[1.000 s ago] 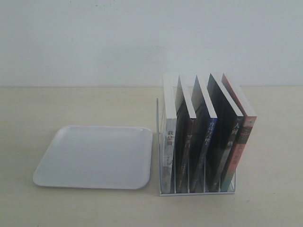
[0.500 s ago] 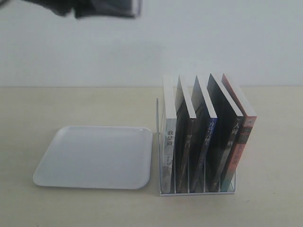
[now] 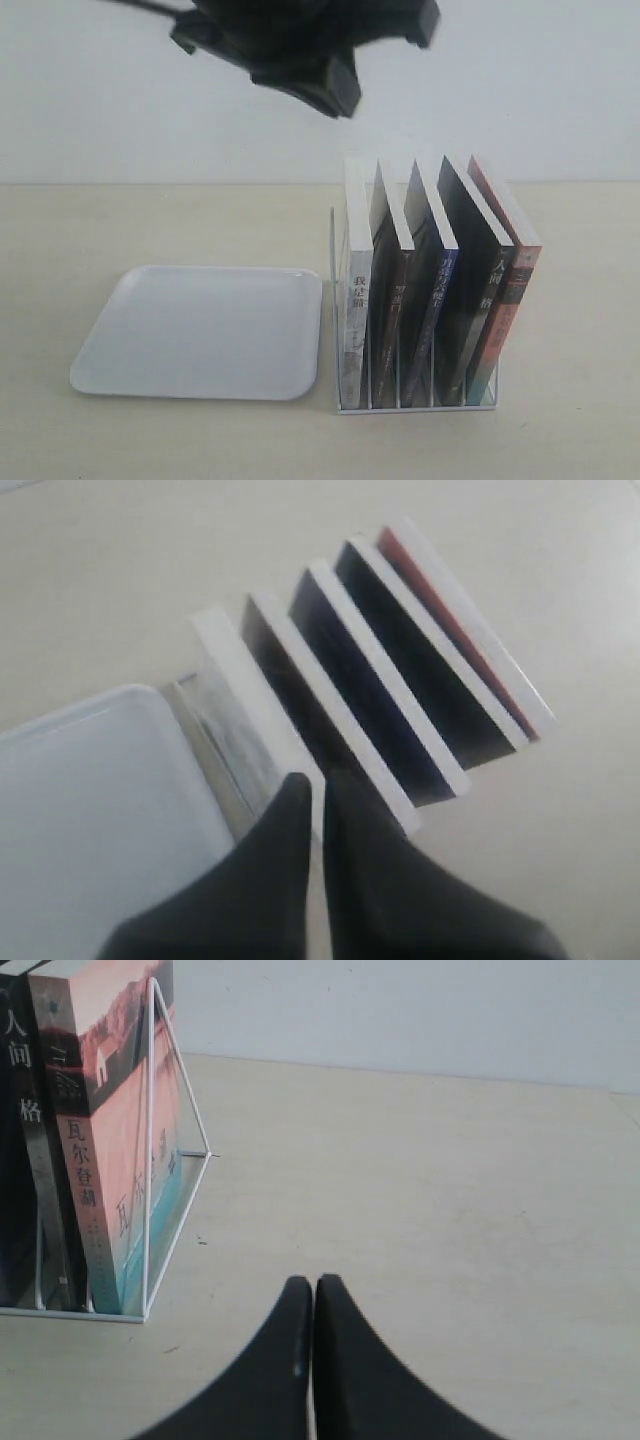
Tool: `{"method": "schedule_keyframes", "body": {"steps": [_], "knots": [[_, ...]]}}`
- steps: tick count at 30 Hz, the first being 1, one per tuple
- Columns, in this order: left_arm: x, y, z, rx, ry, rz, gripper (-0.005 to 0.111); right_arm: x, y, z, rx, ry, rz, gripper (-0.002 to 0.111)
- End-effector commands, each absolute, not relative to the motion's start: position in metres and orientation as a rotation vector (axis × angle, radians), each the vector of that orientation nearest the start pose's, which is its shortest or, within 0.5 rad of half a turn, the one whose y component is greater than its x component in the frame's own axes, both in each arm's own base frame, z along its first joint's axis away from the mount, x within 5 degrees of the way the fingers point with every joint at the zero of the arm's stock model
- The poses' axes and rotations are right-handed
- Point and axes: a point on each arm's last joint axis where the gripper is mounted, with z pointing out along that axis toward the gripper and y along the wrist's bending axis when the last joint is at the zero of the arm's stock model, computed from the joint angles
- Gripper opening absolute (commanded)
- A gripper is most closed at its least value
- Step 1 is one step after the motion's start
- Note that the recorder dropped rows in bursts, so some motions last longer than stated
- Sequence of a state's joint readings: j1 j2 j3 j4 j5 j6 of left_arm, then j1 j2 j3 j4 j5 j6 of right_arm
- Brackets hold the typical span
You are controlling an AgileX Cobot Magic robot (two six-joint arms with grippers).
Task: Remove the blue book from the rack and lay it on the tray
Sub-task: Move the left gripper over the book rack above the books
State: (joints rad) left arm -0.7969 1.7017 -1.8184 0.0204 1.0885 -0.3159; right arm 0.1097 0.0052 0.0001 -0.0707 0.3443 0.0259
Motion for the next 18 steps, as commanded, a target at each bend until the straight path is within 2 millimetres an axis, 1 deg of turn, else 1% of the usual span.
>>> {"method": "schedule_keyframes", "body": {"steps": [1,4,6,12,14,18], "knots": [[0.275,-0.262,0.425,0.507,2.461,-0.447,0.004,0.054,0.004,0.183,-0.132,1.814,0.02,0.0],[0.282,-0.272,0.425,0.505,2.456,-0.487,0.004,0.054,0.004,0.183,-0.132,1.814,0.02,0.0],[0.288,-0.281,0.414,0.512,2.489,-0.514,0.004,0.054,0.004,0.183,-0.132,1.814,0.02,0.0],[0.308,-0.3,0.371,0.544,2.583,-0.454,0.004,0.054,0.004,0.183,-0.132,1.814,0.02,0.0],[0.311,-0.304,0.362,0.547,2.602,-0.441,0.004,0.054,0.004,0.183,-0.132,1.814,0.02,0.0],[0.312,-0.308,0.355,0.551,2.625,-0.46,0.004,0.054,0.004,0.183,-0.132,1.814,0.02,0.0]]}}
